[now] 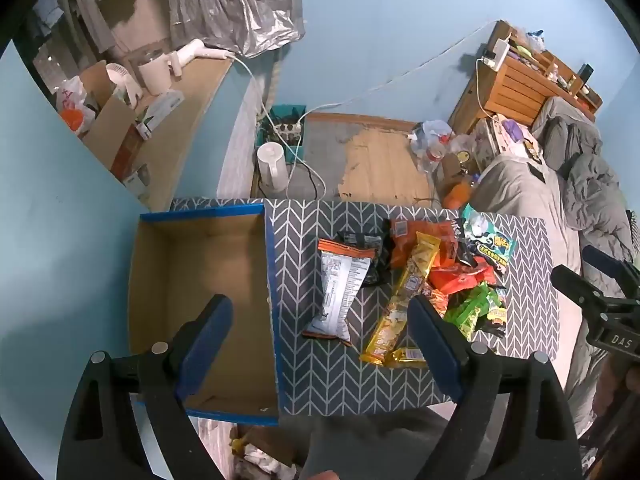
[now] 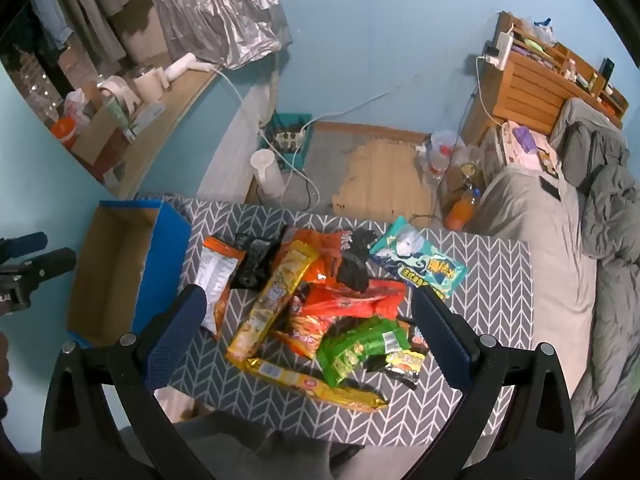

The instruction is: Organize snacks

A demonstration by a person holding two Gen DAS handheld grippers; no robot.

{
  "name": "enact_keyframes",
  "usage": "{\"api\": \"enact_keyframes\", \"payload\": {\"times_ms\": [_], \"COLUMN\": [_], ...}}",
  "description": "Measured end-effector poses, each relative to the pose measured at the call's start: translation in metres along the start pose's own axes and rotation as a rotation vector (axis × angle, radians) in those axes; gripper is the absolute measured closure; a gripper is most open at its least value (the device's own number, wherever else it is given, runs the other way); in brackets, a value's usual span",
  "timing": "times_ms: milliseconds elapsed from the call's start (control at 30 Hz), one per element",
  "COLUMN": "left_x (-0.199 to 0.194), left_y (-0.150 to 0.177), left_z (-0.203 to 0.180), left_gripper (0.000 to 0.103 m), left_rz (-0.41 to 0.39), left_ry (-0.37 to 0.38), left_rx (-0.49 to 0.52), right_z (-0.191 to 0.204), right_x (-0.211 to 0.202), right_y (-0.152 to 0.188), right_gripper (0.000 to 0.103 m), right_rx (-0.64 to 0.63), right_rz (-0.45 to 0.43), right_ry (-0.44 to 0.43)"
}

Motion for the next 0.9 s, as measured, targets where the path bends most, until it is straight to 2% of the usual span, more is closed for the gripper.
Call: {"api": "enact_keyframes", "payload": {"times_ms": [200,300,900], "left_x": [-0.001,-0.004,0.004], "left_y": [0.001,0.001,-0.001], "left_z": [0.001,0.002,-0.008], "left_gripper": [0.013,0.013,0.013], "left_rz": [-0.02,-0.035,-0.004], "left_ry": [0.016,0.002,0.022], "left_rx": [0.008,0.017,0.006], "right_z": [-0.002,-0.002,-0.008], "right_x": [0.005,0.005,0.005], "right_y": [0.002,0.002,0.0], "right_gripper": [0.003,0.003,0.003], "right_rx": [0.008,0.012,0.009], "right_rz": [0.023,0.017,0.027], "right_ry": [-0.007,-0.009,-0.007]}}
Point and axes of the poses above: each gripper's, at about its wrist camera, not at the fingertips, and x roughly the way its jaws point, z to its left, y to its underside, the point moved 3 cm from there along x, roughly the way its jaws point, and after that the axes turned 8 degrees about y, right-handed, at the moved point
